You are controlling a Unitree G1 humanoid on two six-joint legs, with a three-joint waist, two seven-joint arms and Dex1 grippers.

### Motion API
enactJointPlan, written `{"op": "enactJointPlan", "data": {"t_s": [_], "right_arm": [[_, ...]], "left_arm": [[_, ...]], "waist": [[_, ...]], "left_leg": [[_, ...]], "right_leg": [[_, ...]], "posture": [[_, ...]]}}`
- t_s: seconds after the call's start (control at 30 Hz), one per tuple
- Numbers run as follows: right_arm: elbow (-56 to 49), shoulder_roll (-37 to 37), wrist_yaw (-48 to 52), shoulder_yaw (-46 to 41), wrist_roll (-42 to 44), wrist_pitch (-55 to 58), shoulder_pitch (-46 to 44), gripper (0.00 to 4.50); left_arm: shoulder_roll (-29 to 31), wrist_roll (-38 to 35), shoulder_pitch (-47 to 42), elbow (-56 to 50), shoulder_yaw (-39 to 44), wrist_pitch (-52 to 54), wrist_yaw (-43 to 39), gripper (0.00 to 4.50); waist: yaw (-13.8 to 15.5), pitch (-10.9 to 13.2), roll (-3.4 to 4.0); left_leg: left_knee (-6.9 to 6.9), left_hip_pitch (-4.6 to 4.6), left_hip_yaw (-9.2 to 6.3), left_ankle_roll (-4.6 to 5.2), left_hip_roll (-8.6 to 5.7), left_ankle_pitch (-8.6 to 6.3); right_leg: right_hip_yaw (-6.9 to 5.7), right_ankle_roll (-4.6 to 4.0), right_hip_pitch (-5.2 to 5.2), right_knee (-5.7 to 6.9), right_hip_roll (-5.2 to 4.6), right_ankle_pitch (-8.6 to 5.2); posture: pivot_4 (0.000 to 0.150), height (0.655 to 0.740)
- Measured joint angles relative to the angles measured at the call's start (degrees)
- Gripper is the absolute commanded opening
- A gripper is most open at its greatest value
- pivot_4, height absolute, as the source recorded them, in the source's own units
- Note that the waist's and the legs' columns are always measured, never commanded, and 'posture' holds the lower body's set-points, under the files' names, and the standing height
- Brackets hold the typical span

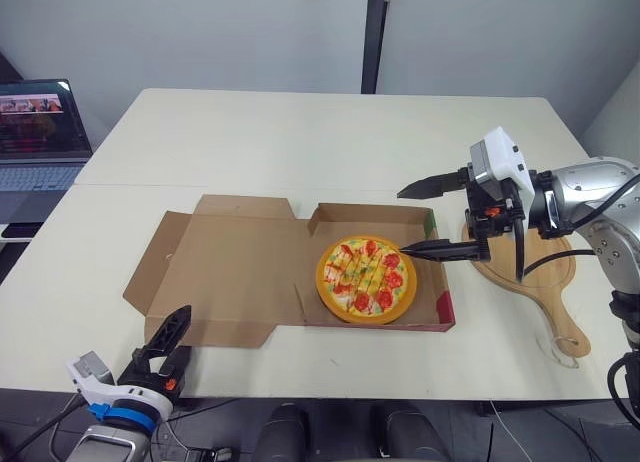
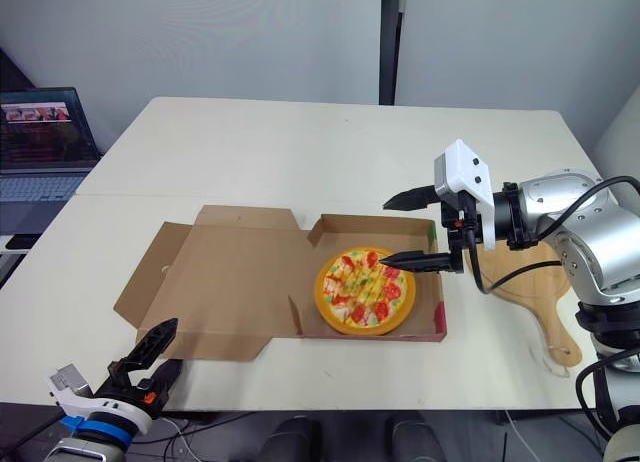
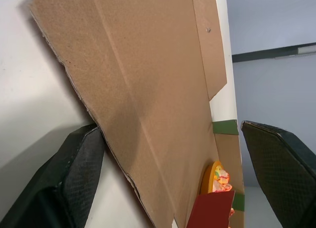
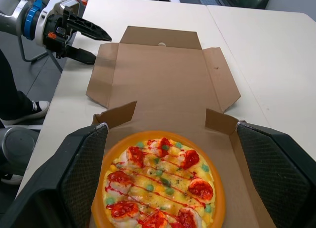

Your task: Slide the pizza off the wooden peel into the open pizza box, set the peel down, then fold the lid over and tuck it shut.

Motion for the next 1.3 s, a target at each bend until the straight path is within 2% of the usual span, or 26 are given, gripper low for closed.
{"op": "enactJointPlan", "data": {"t_s": [0.1, 0.2, 0.63, 0.9, 1.17, 1.3], "right_arm": [[0.19, 0.31, 0.06, 0.0, -0.85, -0.31, 0.0, 4.46], [0.72, 0.79, -0.13, 0.0, -1.07, -0.52, 0.0, 4.5], [1.46, 1.15, -0.46, -0.02, -1.57, -1.63, 0.02, 4.5], [1.5, 2.18, -2.01, -0.26, -1.6, -2.09, 1.42, 4.5], [1.5, 1.46, -4.43, -3.6, -3.19, -3.47, 4.74, 4.5], [1.71, 1.44, -5.66, -4.61, -4.07, -4.47, 5.45, 4.5]], "left_arm": [[-0.41, 2.05, -0.63, 0.23, 0.0, -0.43, -0.21, 4.5], [-0.46, 4.29, -0.68, 0.8, 0.08, -0.85, -1.04, 3.92], [0.21, 7.39, -1.95, 6.93, 2.55, -0.73, -3.02, 0.03], [3.77, 8.31, -5.98, 6.73, 3.6, 0.23, -4.16, 0.03], [10.56, 4.99, -10.43, 4.8, 6.33, 2.89, -7.52, 0.03], [15.66, 5.99, -12.54, 5.49, 7.87, 5.0, -11.83, 0.03]], "waist": [[-0.01, -0.01, 0.02], [-0.16, -0.02, 0.03], [-0.16, 0.02, -0.02], [0.0, 0.02, -0.03], [0.09, 0.05, -0.06], [0.05, 0.06, -0.05]], "left_leg": [[0.0, 0.02, 0.02, 0.0, -0.01, 0.0], [-0.02, 0.03, 0.03, 0.0, -0.02, 0.0], [-0.04, -0.06, -0.07, -0.02, 0.07, -0.01], [-0.03, -0.09, -0.1, -0.02, 0.1, -0.01], [-0.05, -0.11, -0.1, -0.04, 0.1, -0.02], [-0.06, -0.08, -0.07, -0.04, 0.07, -0.02]], "right_leg": [[-0.01, 0.01, 0.0, 0.0, 0.05, -0.02], [0.01, -0.01, -0.01, 0.0, 0.1, -0.03], [0.0, -0.12, -0.04, -0.01, 0.11, -0.08], [-0.01, -0.16, -0.03, -0.01, 0.09, -0.05], [-0.03, -0.23, -0.04, -0.02, 0.04, 0.0], [-0.05, -0.23, -0.04, -0.01, 0.08, -0.01]], "posture": [[0.15, 0.74], [0.15, 0.74], [0.15, 0.74], [0.15, 0.74], [0.15, 0.74], [0.15, 0.74]]}}
